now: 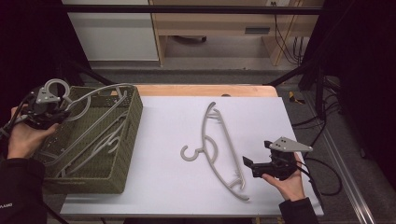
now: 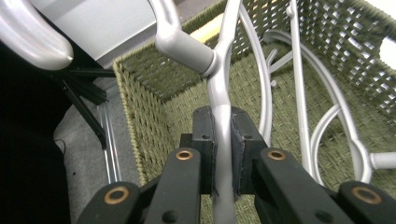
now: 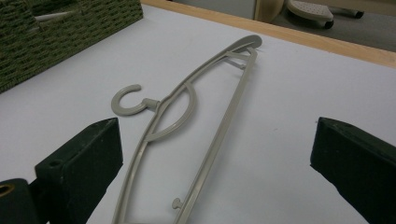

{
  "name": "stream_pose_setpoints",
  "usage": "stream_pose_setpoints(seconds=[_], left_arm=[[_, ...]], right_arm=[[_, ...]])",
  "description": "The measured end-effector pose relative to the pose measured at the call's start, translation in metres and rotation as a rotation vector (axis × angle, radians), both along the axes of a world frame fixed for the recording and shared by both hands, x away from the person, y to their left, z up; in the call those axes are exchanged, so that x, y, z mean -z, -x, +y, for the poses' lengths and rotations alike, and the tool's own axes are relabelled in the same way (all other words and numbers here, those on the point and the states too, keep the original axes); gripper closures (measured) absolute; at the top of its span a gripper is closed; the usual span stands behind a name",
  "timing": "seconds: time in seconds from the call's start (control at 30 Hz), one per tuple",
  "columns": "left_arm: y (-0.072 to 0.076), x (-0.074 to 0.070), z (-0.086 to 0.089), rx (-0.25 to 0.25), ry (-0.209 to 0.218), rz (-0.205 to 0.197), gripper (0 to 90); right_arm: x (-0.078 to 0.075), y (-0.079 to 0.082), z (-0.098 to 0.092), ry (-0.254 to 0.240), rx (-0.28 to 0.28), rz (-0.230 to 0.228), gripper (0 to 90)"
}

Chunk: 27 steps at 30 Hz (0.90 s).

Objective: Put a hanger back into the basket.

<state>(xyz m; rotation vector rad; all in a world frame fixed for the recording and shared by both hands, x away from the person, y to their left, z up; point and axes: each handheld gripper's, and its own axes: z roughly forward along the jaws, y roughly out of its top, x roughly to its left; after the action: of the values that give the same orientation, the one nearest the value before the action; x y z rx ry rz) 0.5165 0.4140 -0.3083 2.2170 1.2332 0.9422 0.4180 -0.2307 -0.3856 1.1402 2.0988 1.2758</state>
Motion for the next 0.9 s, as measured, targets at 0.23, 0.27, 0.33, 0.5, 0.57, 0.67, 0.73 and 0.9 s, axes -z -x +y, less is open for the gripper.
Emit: stream_pose_setpoints(seconds=[0.23,0.27,0.33,0.5,0.57,0.67,0.73,0.9], left_arm=[[0.001,0.017,0.011,-0.029,-0.031,0.027,82.3],[0.001,0.021,0.012,-0.039,-0.036,0.031,82.3],[0.002,0.024,0.014,-0.038,-0.038,0.027,82.3],[0.000,0.035,0.008,-0.043,-0.035,0.025,82.2],[0.000,0.040,0.006,-0.039,-0.039,0.024,82.1],[-0.003,0.051,0.000,-0.036,-0.056,0.055,82.1],[-0.003,0.057,-0.003,-0.039,-0.043,0.064,81.8],[0.004,0.059,-0.006,-0.027,0.024,0.073,80.5]], right_arm=[[0.001,0.000,0.000,0.002,0.002,0.001,2.9],[0.001,0.000,0.000,-0.002,0.003,0.003,2.9],[0.001,-0.001,0.000,0.004,0.001,0.003,2.9],[0.002,-0.002,0.002,0.011,-0.004,0.006,2.9],[0.002,-0.001,0.002,0.009,-0.003,0.008,3.0],[0.002,-0.001,0.002,0.006,-0.002,0.007,3.0],[0.002,-0.001,0.002,0.006,-0.003,0.007,3.0],[0.001,-0.001,0.001,0.002,-0.007,0.003,3.1]])
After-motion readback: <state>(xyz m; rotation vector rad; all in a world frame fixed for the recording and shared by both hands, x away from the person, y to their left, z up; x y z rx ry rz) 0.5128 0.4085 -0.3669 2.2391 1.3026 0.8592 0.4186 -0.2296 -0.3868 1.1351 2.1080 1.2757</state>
